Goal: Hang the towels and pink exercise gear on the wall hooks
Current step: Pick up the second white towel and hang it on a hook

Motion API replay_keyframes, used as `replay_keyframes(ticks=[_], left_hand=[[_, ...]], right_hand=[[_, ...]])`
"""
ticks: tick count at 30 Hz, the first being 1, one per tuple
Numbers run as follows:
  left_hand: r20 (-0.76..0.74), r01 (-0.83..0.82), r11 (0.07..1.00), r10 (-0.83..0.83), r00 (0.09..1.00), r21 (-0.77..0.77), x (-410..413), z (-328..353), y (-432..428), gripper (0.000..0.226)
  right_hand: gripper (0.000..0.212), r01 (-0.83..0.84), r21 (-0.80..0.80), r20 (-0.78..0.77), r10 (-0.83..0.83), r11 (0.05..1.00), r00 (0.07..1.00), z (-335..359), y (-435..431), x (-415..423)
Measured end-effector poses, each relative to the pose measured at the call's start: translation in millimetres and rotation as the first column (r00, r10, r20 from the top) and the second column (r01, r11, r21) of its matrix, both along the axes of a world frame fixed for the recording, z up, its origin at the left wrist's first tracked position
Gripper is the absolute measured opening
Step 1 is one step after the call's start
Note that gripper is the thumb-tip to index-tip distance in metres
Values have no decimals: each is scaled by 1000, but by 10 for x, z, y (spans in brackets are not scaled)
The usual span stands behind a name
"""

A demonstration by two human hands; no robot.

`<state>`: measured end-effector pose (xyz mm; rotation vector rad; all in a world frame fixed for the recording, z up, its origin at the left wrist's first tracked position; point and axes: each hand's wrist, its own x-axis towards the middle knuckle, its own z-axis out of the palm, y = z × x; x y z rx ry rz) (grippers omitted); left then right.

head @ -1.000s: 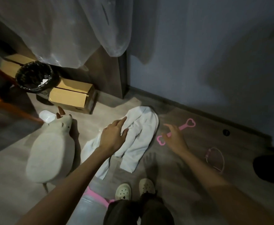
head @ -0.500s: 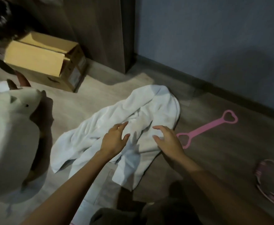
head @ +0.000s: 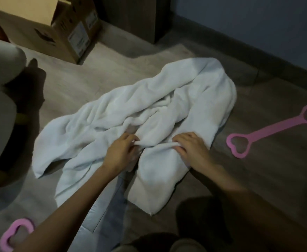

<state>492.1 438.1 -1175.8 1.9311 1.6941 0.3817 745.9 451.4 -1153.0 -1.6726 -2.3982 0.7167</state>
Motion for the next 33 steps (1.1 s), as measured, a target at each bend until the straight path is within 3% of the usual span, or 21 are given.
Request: replay_keyframes(ticks=[3, 5, 8, 10, 12, 15, 17, 20, 22, 25, 27, 30, 33], left_hand=[[70, -93, 992, 87, 994, 86, 17, 231, 46, 14], [174, -153, 979, 128, 976, 137, 60, 454, 108, 15], [354, -273, 959, 229, 907, 78, 173, 731, 283, 16], [430, -258, 963, 204, 879, 72, 260, 870, 402, 13], [478, -222, 971, 153, 865, 90, 343, 987, 474, 11], [533, -230, 970, 151, 832, 84, 434, 1149, 492, 16], [588, -245, 967, 160, 793, 67, 460, 1268, 486, 19], [655, -262, 964, 169, 736, 46, 461, 1428, 465, 22], [698, -265, 964, 186, 691, 6, 464, 1481, 427, 24], [705, -269, 963, 196, 681, -8, 415, 1490, 416, 26], [698, -279, 960, 214, 683, -21, 334, 1504, 462, 23], [688, -275, 960, 236, 686, -55, 271, 1584, 554, 28], [667, -203, 979, 152, 729, -1, 283, 1795, 589, 48]], right_hand=[[26, 92, 41, -98, -87, 995, 991, 268, 31, 199], [13, 284, 78, -214, -262, 956, 941, 456, 54, 413], [14, 471, 98, -186, -449, 877, 874, 549, 175, 713], [31, 471, 120, -146, -454, 874, 879, 593, 219, 711], [43, 474, 138, -209, -443, 869, 872, 699, 167, 518], [34, 373, 82, -307, -332, 924, 892, 867, 55, 136], [36, 190, -43, -224, -195, 981, 955, 870, -9, -69], [70, 74, -215, -19, -80, 974, 997, 695, -75, -313], [63, 123, -181, -106, -143, 976, 984, 606, -101, -440], [25, 209, -138, -264, -239, 968, 934, 625, -32, -517], [11, 286, -138, -372, -317, 948, 872, 737, 50, -492], [13, 470, -145, -582, -459, 871, 671, 1021, 232, -423], [15, 558, -110, -655, -482, 823, 582, 1446, 446, -340]])
